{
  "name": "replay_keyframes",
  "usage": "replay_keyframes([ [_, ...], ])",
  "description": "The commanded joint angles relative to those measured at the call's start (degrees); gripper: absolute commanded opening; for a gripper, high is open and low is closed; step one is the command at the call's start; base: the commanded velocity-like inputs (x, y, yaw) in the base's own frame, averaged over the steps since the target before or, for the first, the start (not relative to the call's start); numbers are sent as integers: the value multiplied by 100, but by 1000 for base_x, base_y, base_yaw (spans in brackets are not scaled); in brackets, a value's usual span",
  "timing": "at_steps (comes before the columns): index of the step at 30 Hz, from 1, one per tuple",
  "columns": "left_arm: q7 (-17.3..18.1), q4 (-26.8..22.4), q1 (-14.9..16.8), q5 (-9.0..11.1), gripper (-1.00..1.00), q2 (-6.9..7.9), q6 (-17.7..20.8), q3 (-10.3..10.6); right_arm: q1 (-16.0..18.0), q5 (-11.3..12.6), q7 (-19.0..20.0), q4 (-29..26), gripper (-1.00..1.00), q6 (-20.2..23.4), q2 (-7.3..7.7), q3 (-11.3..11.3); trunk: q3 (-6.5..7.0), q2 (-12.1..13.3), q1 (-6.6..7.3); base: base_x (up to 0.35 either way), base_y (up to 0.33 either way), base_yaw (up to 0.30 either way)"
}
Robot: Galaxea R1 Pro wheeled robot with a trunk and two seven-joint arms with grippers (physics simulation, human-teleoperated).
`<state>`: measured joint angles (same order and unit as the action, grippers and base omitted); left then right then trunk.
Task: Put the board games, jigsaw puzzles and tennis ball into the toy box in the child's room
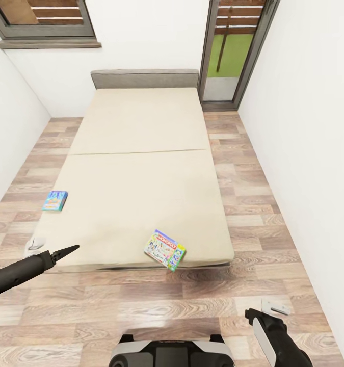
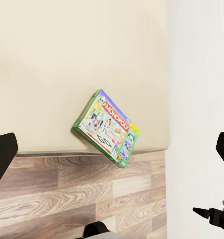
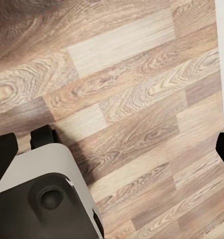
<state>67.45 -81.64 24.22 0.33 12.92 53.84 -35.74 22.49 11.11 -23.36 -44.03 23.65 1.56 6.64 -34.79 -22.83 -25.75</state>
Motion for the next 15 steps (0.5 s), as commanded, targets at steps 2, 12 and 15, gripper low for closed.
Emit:
replay_keyframes([
  [2,17,-1,4,2,100,0,56,-4,1,52,-38,29,100,-32,-4,-4,12,-9,-3,0,0,0],
  [12,14,-1,4,2,100,0,56,-3,1,49,-38,227,100,-189,-4,3,106,-9,-3,0,0,0],
  [15,14,-1,4,2,100,0,56,-3,1,46,-38,238,100,-197,-15,4,134,-9,-3,0,0,0],
])
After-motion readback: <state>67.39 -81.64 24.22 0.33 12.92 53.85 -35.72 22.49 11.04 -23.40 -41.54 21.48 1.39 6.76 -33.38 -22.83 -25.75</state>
